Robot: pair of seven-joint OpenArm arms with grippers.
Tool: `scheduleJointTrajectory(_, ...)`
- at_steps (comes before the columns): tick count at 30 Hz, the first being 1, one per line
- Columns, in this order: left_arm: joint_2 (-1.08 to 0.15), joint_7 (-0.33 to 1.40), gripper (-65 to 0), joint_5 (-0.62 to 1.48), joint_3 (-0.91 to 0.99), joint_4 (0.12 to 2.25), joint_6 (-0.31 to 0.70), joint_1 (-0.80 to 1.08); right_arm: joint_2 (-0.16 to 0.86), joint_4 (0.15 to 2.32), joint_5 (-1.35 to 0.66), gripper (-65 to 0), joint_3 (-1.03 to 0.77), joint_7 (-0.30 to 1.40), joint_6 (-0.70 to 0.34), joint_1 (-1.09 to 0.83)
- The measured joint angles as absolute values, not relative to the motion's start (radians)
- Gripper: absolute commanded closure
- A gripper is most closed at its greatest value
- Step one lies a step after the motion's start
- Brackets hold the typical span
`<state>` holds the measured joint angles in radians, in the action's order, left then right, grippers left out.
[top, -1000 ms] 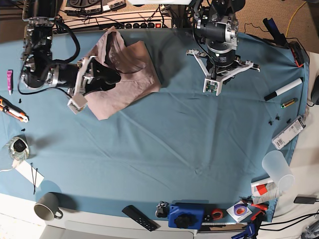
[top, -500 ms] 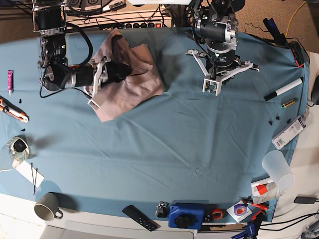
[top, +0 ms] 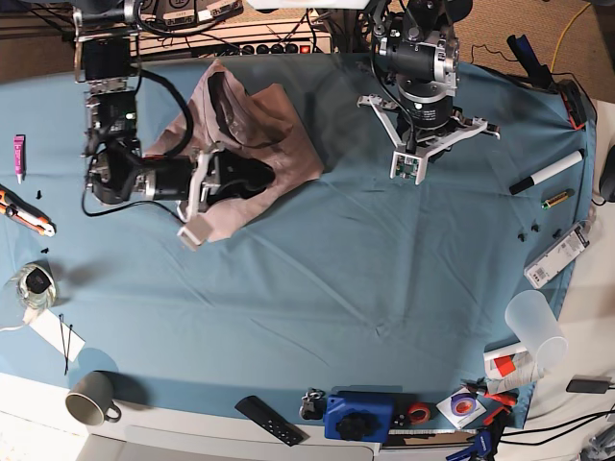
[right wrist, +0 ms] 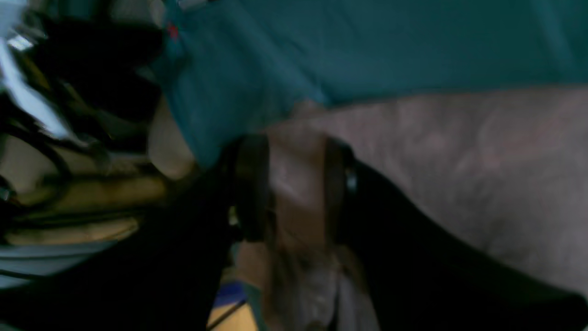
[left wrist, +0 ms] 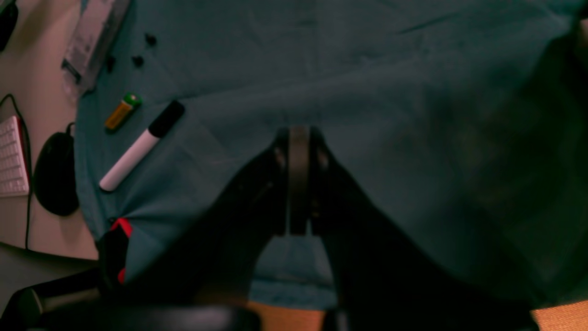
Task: Fold the T-shirt properly
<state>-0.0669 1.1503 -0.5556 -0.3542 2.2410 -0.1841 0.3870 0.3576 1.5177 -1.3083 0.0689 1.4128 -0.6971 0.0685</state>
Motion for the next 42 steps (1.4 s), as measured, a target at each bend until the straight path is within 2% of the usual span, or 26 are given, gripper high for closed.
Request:
scheduleJointTrajectory(5, -0.067, 1.150, 0.0, -0.553, -0.354, 2.241, -0.184, 0.387, 0.310, 1.443, -1.164, -20.8, 0.068, 1.395, -0.701, 0.064)
scheduleJointTrajectory(12, -0.067, 1.150, 0.0, -0.553, -0.354, 2.241, -0.183, 0.387, 0.305, 1.404, -1.180, -20.8, 0.067, 1.387, -0.704, 0.073)
scheduleJointTrajectory(19, -0.073, 1.147, 0.0, -0.624, -0.354, 2.241, -0.180, 0.387, 0.306, 1.620, -1.265, -20.8, -0.010, 1.417, -0.696, 0.064)
scheduleJointTrajectory(24, -0.139, 1.126, 0.0, -0.619, -0.354, 2.241, -0.179, 0.387, 0.307, 1.713, -1.272, -20.8, -0.130, 1.409, -0.697, 0.070)
scheduleJointTrajectory(25, -0.155, 1.127, 0.0, -0.619, -0.354, 2.241, -0.179, 0.388, 0.307, 1.712, -1.261, -19.4, -0.151, 1.412, -0.697, 0.062)
scheduleJointTrajectory(30, -0.209, 1.129, 0.0, -0.616, -0.337, 2.241, -0.179, 0.389, 0.304, 1.710, -1.263, -0.9, -0.263, 1.417, -0.696, 0.007)
scheduleJointTrajectory(35, -0.213, 1.132, 0.0, -0.497, -0.174, 2.241, -0.167, 0.415, 0.304, 1.752, -1.259, 0.0, -0.392, 1.420, -0.696, -0.088)
scheduleJointTrajectory(42, -0.212, 1.149, 0.0, -0.134, 0.094, 2.241, -0.044, 0.471, 0.304, 1.910, -1.258, 0.0, -0.500, 1.413, -0.696, -0.279)
